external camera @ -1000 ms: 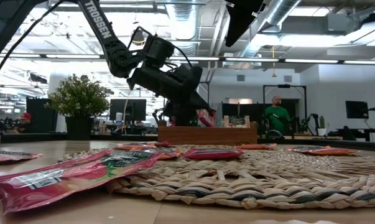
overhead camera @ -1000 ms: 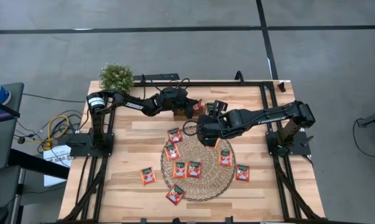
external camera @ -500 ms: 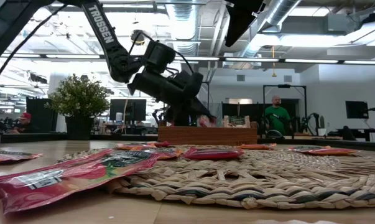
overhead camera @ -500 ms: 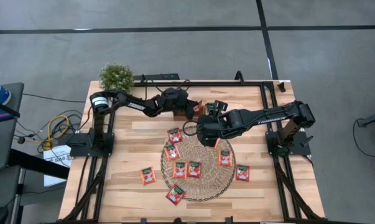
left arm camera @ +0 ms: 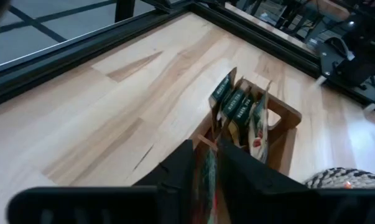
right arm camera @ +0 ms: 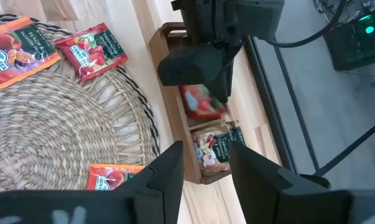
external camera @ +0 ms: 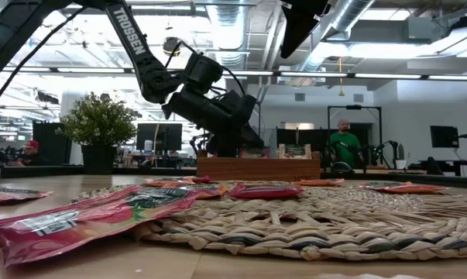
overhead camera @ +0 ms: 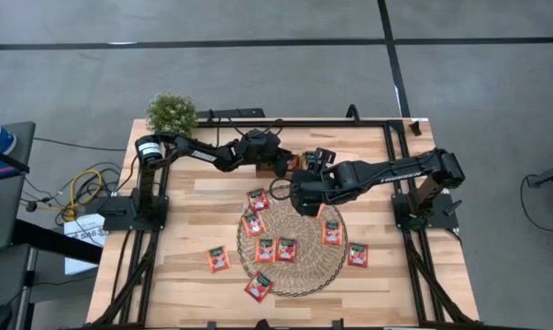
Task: Pick & Place Tea
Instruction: Put the red tea bag into the middle section of the wooden organizer
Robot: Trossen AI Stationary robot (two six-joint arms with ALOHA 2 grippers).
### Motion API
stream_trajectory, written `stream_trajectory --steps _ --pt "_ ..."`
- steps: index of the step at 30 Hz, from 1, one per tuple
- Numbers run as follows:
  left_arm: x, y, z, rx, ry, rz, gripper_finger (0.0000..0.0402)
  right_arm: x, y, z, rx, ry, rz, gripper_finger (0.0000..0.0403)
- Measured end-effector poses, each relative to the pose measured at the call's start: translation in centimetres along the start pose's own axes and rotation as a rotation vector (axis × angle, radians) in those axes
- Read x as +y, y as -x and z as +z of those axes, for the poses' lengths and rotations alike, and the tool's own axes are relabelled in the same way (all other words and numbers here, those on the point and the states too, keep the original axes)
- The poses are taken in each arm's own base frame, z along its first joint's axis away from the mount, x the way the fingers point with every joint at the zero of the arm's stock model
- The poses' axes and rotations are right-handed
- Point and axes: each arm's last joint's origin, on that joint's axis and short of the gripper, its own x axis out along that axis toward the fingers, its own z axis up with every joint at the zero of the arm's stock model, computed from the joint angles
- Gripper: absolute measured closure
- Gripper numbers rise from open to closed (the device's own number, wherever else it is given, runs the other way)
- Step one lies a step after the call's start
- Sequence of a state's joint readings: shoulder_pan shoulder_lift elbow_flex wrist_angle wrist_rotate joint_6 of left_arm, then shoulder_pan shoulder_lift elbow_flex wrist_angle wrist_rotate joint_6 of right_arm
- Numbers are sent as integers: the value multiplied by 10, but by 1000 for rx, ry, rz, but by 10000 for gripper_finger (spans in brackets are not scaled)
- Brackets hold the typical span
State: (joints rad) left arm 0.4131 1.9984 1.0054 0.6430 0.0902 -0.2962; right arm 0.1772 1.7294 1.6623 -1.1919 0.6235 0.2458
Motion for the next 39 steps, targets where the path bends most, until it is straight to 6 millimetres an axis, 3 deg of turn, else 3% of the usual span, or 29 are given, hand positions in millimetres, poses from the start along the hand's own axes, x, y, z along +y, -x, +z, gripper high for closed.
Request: stream_trajectory --steps 10,19,25,33,35,39 --pt "-1 2 4 -14 -27 4 303 0 0 0 0 10 0 282" --pt "-17 32 46 -78 -75 -13 303 0 0 0 2 18 -1 282" --pt "-24 69 57 127 -48 42 303 0 0 -1 6 49 -2 282" --pt "-45 137 53 480 19 104 303 0 0 0 3 127 -3 282" --pt "-52 147 48 544 7 101 303 0 0 0 3 136 -3 282" --pt "-66 147 29 600 -38 90 303 0 0 0 3 143 -4 282"
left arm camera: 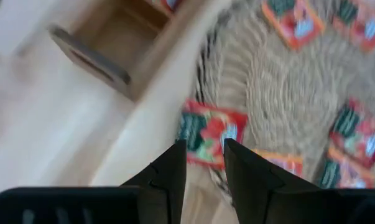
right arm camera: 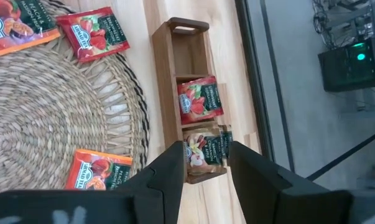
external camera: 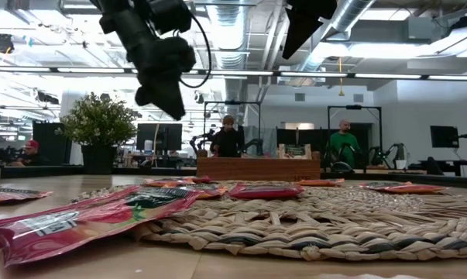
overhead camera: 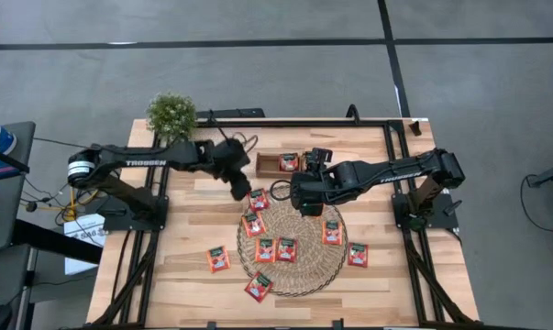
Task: Pick & Place Tea
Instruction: Put the red tea bag into the middle section of the wooden organizer
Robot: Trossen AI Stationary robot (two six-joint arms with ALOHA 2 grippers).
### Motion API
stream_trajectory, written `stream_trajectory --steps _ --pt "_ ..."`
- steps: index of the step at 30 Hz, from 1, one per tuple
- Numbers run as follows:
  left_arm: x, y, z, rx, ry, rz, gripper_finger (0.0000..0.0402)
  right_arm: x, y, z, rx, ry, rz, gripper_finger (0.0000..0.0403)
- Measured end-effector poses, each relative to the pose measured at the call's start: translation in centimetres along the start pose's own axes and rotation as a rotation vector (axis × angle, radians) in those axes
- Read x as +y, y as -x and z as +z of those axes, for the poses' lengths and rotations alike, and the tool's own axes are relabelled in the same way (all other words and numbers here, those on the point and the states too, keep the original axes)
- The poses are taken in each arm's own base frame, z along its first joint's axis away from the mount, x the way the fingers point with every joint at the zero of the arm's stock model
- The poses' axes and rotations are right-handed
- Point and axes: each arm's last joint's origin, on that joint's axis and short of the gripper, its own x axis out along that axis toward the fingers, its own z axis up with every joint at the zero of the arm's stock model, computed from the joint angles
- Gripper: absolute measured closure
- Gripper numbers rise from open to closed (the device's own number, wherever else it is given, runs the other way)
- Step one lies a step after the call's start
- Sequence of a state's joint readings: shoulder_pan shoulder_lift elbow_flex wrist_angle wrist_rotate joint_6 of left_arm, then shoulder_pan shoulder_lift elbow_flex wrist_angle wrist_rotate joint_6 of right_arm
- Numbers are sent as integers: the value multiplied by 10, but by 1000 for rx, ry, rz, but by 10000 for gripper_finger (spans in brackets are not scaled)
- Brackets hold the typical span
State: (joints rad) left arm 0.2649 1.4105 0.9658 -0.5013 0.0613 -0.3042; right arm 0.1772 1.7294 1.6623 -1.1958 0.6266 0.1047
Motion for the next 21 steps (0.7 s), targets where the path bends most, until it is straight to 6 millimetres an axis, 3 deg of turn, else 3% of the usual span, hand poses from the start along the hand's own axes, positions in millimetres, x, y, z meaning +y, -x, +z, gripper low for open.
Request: stream_trajectory --steps 8,13,21 --pt "-9 -45 -8 29 -92 65 303 -2 2 -2 8 -24 0 282" --pt "-6 -60 -14 91 -92 83 303 -9 14 -16 33 -77 -5 282" --pt "-6 -60 -14 92 -98 83 303 -20 33 -71 -125 -304 43 282"
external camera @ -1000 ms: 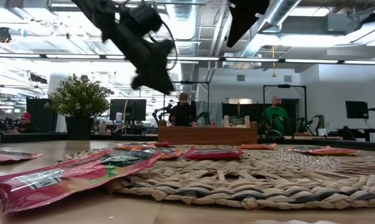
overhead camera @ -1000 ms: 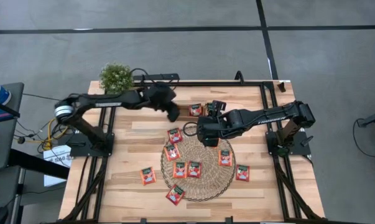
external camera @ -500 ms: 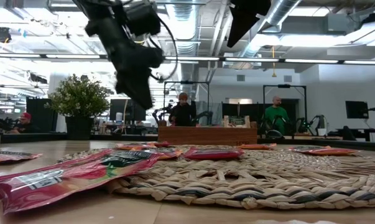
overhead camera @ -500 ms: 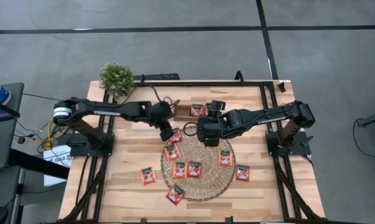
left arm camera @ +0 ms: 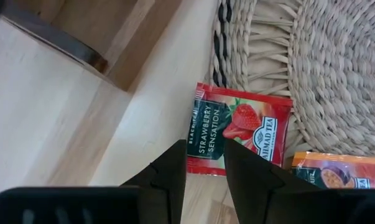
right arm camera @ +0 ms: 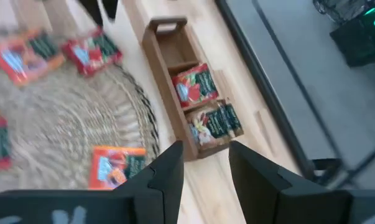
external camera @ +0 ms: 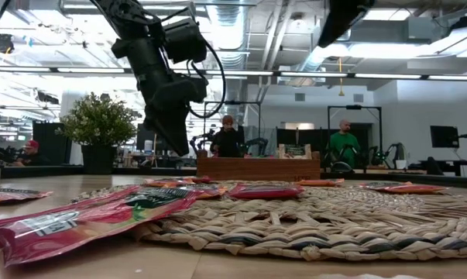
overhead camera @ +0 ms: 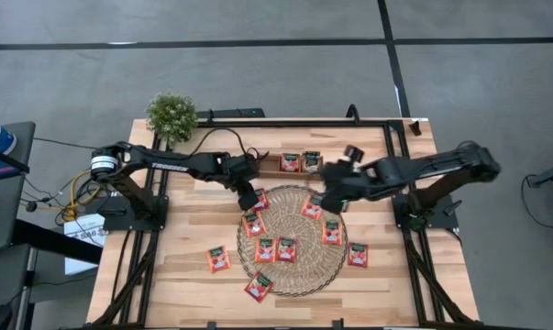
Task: Pick & Place Tea
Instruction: Put the red tea bag into the middle section of the wooden organizer
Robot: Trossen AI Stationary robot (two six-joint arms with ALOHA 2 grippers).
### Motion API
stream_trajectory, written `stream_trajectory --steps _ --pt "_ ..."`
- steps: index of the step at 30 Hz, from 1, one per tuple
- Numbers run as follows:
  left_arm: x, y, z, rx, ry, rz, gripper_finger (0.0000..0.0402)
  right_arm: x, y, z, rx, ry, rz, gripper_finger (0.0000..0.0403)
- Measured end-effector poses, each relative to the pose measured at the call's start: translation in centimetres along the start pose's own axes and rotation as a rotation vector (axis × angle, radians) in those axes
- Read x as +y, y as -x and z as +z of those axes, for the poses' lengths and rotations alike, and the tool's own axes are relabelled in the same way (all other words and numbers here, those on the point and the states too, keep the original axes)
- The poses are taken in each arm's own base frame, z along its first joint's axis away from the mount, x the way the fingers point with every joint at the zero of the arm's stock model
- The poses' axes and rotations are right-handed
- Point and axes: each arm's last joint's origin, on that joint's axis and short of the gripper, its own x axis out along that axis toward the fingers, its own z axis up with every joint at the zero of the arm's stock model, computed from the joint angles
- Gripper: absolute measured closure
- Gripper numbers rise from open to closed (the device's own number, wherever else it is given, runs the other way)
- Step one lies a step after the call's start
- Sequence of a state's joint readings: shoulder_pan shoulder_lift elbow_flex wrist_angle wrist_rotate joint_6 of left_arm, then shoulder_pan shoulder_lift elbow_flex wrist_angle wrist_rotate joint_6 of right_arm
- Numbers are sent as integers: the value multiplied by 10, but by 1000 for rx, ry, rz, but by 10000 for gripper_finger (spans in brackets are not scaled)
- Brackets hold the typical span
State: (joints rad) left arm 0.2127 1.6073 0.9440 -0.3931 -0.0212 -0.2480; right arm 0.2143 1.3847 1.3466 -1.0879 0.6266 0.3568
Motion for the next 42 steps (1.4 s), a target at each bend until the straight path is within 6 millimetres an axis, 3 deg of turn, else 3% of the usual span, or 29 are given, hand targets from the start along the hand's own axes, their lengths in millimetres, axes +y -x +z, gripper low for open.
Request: stream_trajectory --steps 8,16,26,32,42 --pt "0 -6 -1 14 -54 3 303 -20 21 -47 -226 -246 131 282" --pt "2 -13 -2 30 -54 16 303 -16 18 -76 -343 -363 238 282" --pt "9 -25 1 24 -51 22 303 -2 5 -80 -354 -364 254 282" --pt "19 -29 1 43 -23 2 303 -2 6 -78 -367 -374 262 282" --pt "20 -32 0 71 -42 -34 303 -2 7 -76 -383 -382 270 282"
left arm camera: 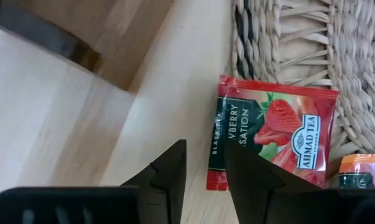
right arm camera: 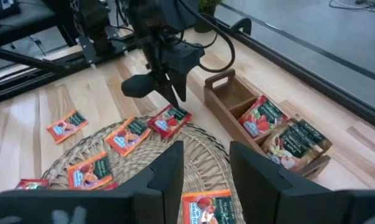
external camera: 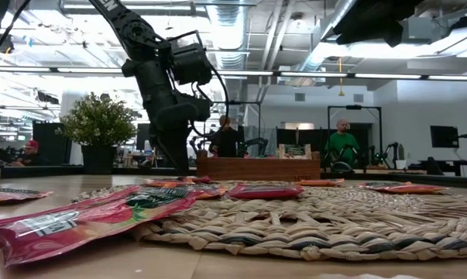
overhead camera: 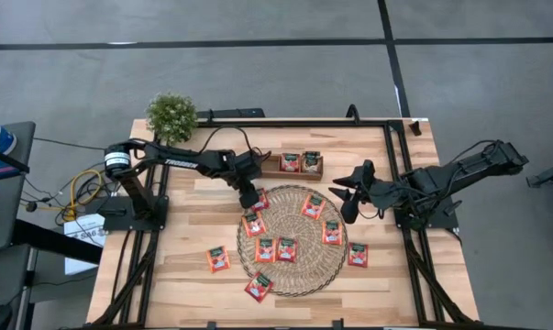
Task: Pick & Place Tea
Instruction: Put the red tea bag into the middle section of the wooden organizer
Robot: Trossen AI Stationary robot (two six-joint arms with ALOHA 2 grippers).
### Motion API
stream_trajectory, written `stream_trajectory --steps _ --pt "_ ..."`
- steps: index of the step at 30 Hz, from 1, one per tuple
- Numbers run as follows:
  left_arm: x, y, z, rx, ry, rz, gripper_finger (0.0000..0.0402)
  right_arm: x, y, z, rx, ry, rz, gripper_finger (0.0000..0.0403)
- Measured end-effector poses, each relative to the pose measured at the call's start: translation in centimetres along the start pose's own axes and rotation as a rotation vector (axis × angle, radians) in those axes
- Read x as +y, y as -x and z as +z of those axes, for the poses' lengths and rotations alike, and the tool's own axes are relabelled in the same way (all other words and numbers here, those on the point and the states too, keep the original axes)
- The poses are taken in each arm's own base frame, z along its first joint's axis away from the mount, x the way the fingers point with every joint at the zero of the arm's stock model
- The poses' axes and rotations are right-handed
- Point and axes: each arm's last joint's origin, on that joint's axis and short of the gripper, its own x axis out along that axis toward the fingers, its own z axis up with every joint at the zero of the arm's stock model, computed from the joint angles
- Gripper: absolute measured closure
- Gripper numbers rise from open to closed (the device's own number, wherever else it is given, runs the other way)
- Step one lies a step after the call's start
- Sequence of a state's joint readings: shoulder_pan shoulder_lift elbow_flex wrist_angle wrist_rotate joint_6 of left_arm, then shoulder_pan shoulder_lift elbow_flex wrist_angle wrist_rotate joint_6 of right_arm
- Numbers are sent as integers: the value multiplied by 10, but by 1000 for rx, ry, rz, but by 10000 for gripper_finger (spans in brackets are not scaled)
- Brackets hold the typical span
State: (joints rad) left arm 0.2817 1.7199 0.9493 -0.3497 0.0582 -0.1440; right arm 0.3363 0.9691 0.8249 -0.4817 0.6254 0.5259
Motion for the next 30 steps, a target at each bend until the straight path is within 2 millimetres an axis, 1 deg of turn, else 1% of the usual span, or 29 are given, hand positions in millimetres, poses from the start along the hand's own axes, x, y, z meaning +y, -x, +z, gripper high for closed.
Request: stream_trajectory --steps 13,20,30 --pt "0 0 -1 7 -28 3 303 0 0 1 -10 -9 0 282" --pt "-1 -17 -3 36 -31 5 303 0 0 1 -9 -7 -1 282" --pt "-1 -17 -4 46 -25 13 303 0 0 1 -8 -6 -1 282"
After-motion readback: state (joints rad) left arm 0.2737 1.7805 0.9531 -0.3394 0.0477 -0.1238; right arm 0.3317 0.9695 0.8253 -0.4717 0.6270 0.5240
